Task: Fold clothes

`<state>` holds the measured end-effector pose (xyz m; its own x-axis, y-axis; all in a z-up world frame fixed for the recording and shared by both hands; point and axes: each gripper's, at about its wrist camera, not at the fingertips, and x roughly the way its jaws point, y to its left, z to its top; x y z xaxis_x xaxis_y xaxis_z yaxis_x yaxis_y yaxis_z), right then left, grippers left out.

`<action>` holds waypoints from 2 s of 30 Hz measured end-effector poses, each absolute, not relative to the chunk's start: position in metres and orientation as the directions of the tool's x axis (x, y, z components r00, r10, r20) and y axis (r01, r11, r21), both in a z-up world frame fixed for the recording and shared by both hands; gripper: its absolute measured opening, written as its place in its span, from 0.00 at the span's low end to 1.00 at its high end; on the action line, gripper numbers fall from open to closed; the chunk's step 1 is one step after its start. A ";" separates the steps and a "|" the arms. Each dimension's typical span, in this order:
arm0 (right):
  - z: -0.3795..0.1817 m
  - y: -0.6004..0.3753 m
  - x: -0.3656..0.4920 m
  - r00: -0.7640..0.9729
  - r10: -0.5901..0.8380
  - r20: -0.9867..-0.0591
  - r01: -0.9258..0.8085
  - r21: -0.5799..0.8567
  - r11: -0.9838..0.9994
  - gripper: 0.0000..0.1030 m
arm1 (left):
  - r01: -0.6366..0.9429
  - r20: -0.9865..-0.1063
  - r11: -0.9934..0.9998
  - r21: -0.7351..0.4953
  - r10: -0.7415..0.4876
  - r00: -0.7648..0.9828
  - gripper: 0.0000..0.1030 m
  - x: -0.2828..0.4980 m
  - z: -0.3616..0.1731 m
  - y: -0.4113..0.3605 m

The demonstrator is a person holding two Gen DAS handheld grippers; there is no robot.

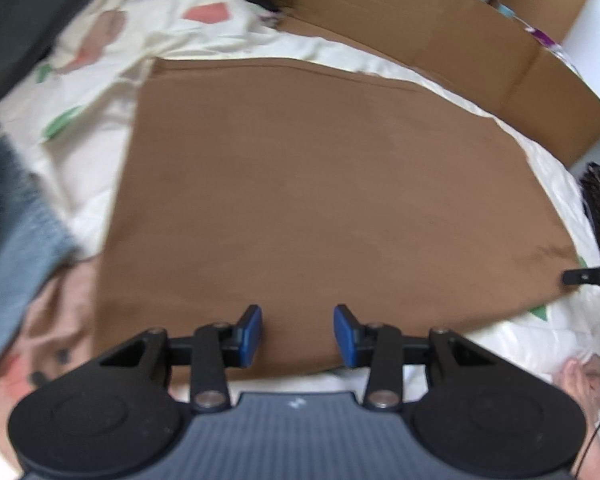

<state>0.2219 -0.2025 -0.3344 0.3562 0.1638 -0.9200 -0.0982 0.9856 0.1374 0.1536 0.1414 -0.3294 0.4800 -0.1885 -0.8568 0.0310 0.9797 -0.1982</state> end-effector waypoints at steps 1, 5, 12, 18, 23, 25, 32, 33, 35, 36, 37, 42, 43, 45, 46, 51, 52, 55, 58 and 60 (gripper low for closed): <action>-0.336 -0.197 0.222 0.354 0.172 -0.920 -0.109 0.142 0.984 0.18 | 0.047 -0.857 0.979 -0.200 -0.198 0.475 0.41 0.156 -0.332 0.135; -0.345 -0.182 0.220 0.327 0.178 -0.928 -0.153 0.134 0.979 0.18 | 0.106 -0.885 0.980 -0.166 -0.196 0.423 0.41 0.161 -0.345 0.114; -0.343 -0.181 0.215 0.331 0.146 -0.932 -0.146 0.103 0.984 0.18 | 0.101 -0.902 0.987 -0.121 -0.152 0.405 0.40 0.160 -0.343 0.106; -0.334 -0.162 0.214 0.340 0.222 -0.914 -0.209 0.156 0.965 0.18 | 0.121 -0.863 0.973 -0.198 -0.232 0.449 0.40 0.166 -0.332 0.089; -0.337 -0.144 0.213 0.326 0.249 -0.912 -0.253 0.170 0.952 0.18 | 0.195 -0.842 0.947 -0.256 -0.318 0.435 0.26 0.171 -0.334 0.059; -0.337 -0.142 0.213 0.326 0.254 -0.911 -0.254 0.174 0.951 0.18 | 0.227 -0.833 0.935 -0.272 -0.347 0.432 0.22 0.170 -0.335 0.048; -0.339 -0.161 0.212 0.331 0.245 -0.911 -0.183 0.192 0.964 0.18 | 0.295 -0.842 0.913 -0.280 -0.382 0.382 0.20 0.176 -0.354 0.017; -0.340 -0.167 0.212 0.333 0.241 -0.912 -0.164 0.196 0.967 0.18 | 0.292 -0.845 0.915 -0.278 -0.378 0.378 0.20 0.179 -0.357 0.016; -0.340 -0.180 0.210 0.339 0.231 -0.912 -0.125 0.200 0.972 0.18 | 0.290 -0.847 0.917 -0.275 -0.374 0.377 0.18 0.183 -0.358 0.016; -0.340 -0.186 0.209 0.343 0.225 -0.912 -0.104 0.201 0.974 0.18 | 0.291 -0.847 0.917 -0.274 -0.373 0.378 0.18 0.181 -0.355 0.020; -0.339 -0.193 0.207 0.348 0.219 -0.912 -0.081 0.204 0.976 0.18 | 0.292 -0.848 0.917 -0.272 -0.372 0.379 0.18 0.180 -0.353 0.021; -0.339 -0.230 0.200 0.370 0.197 -0.908 0.045 0.229 0.972 0.20 | 0.306 -0.841 0.909 -0.282 -0.388 0.377 0.18 0.177 -0.349 0.022; -0.340 -0.237 0.198 0.374 0.192 -0.907 0.076 0.237 0.969 0.22 | 0.312 -0.838 0.904 -0.291 -0.398 0.374 0.18 0.176 -0.348 0.021; -0.342 -0.251 0.193 0.377 0.189 -0.907 0.131 0.254 0.958 0.29 | 0.323 -0.835 0.895 -0.306 -0.416 0.361 0.18 0.175 -0.348 0.018; -0.344 -0.258 0.191 0.378 0.187 -0.907 0.160 0.262 0.952 0.30 | 0.328 -0.834 0.891 -0.313 -0.423 0.354 0.18 0.174 -0.348 0.017; -0.356 -0.289 0.181 0.387 0.198 -0.900 0.281 0.320 0.905 0.30 | 0.326 -0.833 0.888 -0.325 -0.432 0.345 0.19 0.170 -0.343 0.023; -0.359 -0.294 0.180 0.395 0.208 -0.895 0.300 0.340 0.891 0.30 | 0.311 -0.834 0.893 -0.324 -0.425 0.352 0.19 0.170 -0.341 0.027; -0.366 -0.308 0.178 0.424 0.247 -0.871 0.355 0.411 0.840 0.30 | 0.255 -0.837 0.915 -0.313 -0.393 0.381 0.19 0.171 -0.334 0.045; -0.373 -0.316 0.176 0.445 0.289 -0.848 0.391 0.474 0.789 0.31 | 0.186 -0.840 0.935 -0.303 -0.354 0.411 0.19 0.171 -0.327 0.068; -0.378 -0.318 0.175 0.455 0.313 -0.834 0.400 0.506 0.765 0.31 | 0.140 -0.842 0.945 -0.297 -0.328 0.429 0.19 0.168 -0.322 0.084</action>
<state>0.1754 -0.3183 -0.3777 0.4547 0.3134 -0.8337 0.4000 0.7645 0.5055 0.1680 0.0838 -0.3219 0.4289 -0.3276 -0.8419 0.1396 0.9448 -0.2966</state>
